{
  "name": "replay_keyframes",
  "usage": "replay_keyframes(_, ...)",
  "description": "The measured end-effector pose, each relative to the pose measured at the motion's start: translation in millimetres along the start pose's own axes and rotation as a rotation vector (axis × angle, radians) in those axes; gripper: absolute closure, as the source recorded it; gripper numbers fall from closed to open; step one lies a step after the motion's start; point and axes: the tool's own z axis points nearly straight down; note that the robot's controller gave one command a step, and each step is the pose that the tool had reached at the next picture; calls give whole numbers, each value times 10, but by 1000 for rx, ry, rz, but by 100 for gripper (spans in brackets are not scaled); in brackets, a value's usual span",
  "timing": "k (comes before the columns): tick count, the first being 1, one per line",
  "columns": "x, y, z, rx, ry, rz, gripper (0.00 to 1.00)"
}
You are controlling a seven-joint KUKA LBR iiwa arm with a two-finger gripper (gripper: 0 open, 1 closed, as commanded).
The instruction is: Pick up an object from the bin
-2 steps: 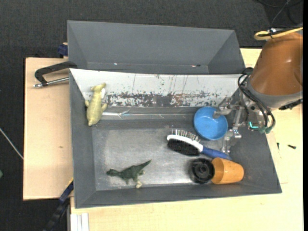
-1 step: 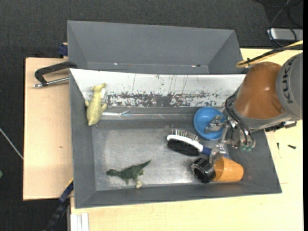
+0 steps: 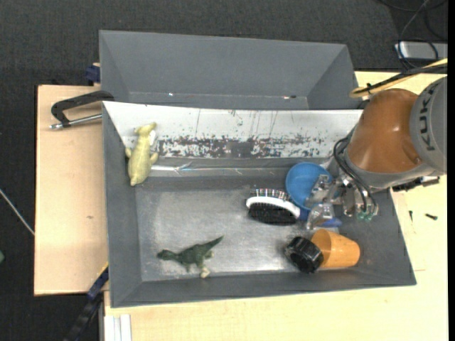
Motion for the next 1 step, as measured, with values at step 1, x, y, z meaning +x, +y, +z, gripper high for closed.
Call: replay_keyframes(1,-116,295,-1202,-1,-10,-10,100)
